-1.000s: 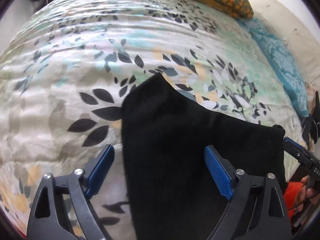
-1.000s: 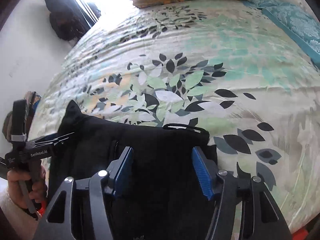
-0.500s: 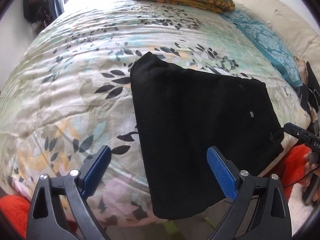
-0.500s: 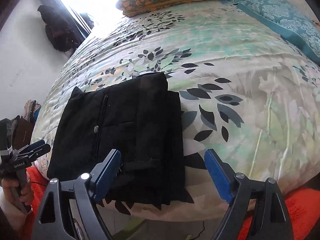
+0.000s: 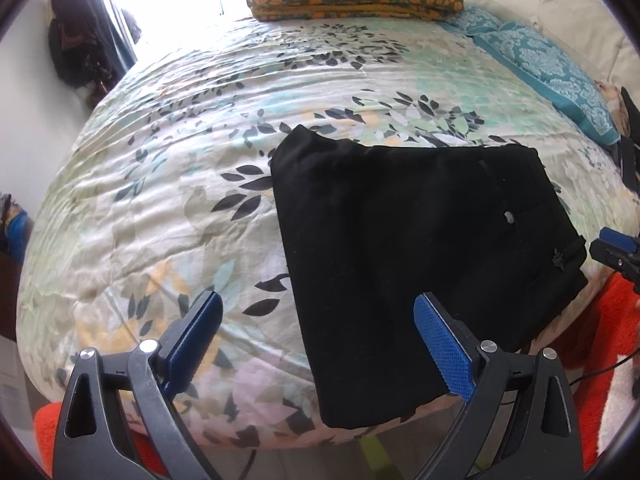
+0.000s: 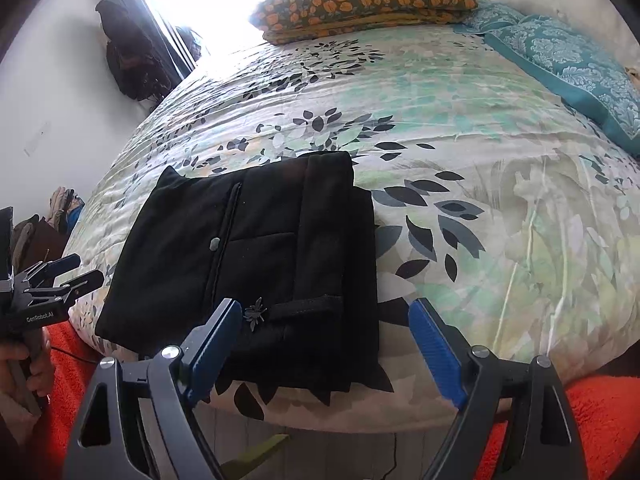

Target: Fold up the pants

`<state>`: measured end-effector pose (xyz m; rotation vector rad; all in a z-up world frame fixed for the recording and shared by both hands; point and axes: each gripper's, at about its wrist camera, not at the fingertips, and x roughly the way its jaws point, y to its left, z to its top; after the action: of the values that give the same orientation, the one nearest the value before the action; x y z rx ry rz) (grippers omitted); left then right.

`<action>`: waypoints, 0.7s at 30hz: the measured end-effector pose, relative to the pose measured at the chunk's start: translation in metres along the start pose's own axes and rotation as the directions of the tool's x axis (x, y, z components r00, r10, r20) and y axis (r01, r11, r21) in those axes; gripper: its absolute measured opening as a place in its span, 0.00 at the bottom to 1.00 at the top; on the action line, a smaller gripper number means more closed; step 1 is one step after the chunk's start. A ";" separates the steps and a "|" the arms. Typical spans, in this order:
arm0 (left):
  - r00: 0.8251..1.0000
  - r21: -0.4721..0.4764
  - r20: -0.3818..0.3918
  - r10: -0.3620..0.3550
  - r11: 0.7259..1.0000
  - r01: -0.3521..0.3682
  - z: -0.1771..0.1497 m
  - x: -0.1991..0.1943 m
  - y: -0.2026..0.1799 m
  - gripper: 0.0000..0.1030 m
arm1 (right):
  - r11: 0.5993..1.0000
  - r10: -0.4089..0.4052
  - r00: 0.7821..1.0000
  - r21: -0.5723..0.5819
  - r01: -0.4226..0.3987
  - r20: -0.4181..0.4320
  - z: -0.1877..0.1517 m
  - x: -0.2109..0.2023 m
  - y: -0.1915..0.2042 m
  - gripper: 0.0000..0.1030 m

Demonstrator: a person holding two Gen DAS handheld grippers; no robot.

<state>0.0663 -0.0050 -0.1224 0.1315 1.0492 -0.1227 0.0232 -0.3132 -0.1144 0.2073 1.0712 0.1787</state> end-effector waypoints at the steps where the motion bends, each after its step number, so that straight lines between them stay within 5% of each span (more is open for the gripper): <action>1: 1.000 0.001 0.001 0.003 1.000 -0.003 0.000 0.000 0.000 0.94 | 1.000 0.000 1.000 0.000 0.000 0.002 0.000 -0.001 0.000 0.83; 5: 1.000 0.011 -0.001 -0.019 1.000 0.019 0.004 0.008 0.004 0.94 | 1.000 0.010 1.000 0.001 -0.010 -0.012 0.000 0.001 -0.002 0.83; 10: 0.972 -0.095 -0.060 -0.226 0.971 0.220 0.010 0.040 0.040 0.94 | 0.996 0.074 0.997 0.051 -0.072 -0.030 0.014 0.008 -0.033 0.84; 13: 0.961 -0.073 -0.109 -0.255 0.966 0.248 0.013 0.062 0.041 0.94 | 0.986 0.148 0.986 0.094 -0.140 -0.082 0.022 0.025 -0.052 0.85; 20: 0.922 -0.145 -0.183 -0.341 0.937 0.317 0.016 0.099 0.039 1.00 | 0.953 0.291 0.932 0.156 -0.261 -0.217 0.029 0.091 -0.057 0.84; 21: 0.916 -0.150 -0.196 -0.351 0.933 0.326 0.016 0.103 0.038 1.00 | 0.926 0.366 0.902 0.186 -0.328 -0.230 0.028 0.097 -0.056 0.70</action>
<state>0.1371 0.0260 -0.2025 -0.1471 1.2919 -0.3697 0.0962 -0.3458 -0.1981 0.5180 1.3063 0.4630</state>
